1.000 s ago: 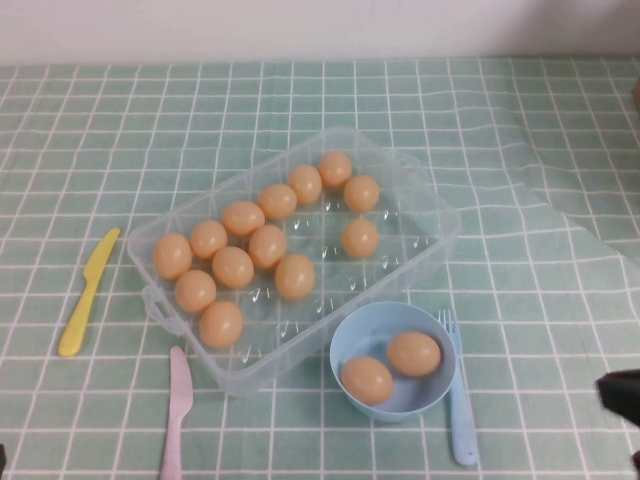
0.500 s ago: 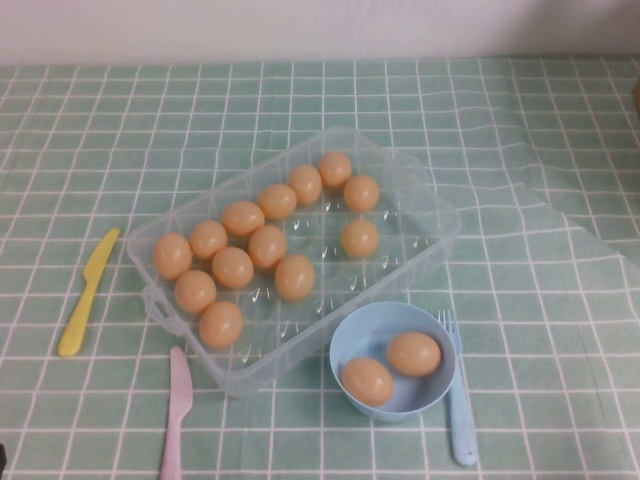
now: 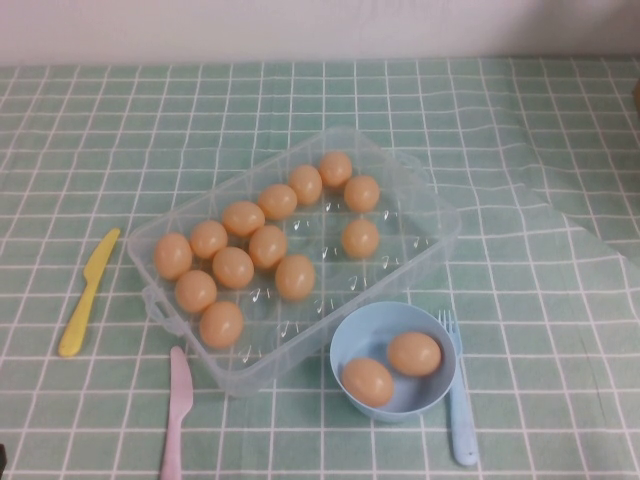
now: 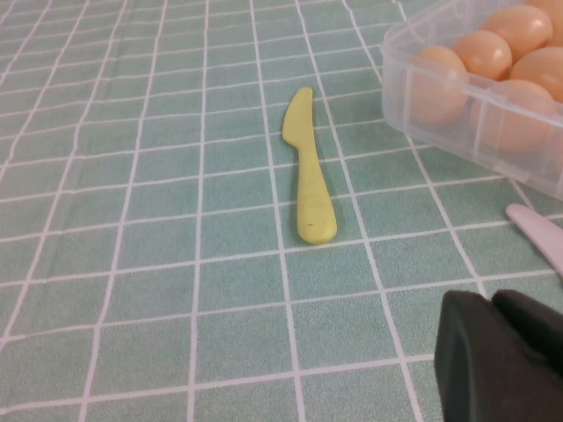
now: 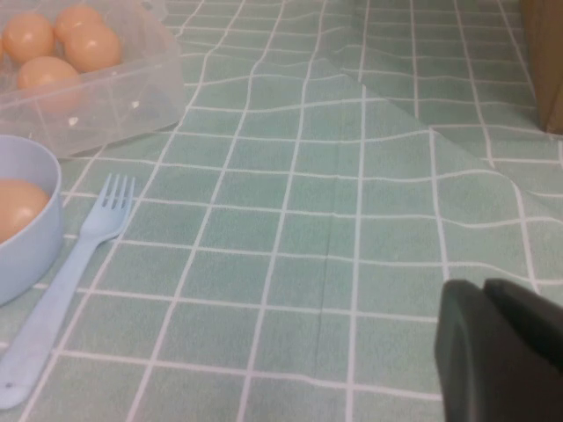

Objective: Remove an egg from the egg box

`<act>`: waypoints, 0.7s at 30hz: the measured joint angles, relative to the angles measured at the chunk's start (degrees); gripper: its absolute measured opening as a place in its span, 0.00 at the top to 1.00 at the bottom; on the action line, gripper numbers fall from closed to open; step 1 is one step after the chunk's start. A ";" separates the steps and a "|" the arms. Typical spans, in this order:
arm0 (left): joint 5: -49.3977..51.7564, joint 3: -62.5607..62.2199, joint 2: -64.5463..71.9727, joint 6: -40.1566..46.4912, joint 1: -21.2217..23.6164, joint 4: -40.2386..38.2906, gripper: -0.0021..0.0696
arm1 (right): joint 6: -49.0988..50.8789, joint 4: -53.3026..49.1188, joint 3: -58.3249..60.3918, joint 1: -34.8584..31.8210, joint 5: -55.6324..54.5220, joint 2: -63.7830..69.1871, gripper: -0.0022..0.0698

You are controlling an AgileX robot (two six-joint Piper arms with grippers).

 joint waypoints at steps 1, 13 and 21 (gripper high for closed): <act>0.00 0.00 0.00 0.00 0.00 0.00 0.97 | 0.00 0.00 0.00 0.00 0.14 0.00 0.99; 0.00 0.00 0.00 0.00 0.00 0.00 0.97 | 0.00 0.61 0.00 0.00 0.40 0.00 0.99; 0.00 0.00 0.00 0.00 0.00 0.00 0.97 | 0.00 0.78 0.00 0.00 0.40 0.00 0.99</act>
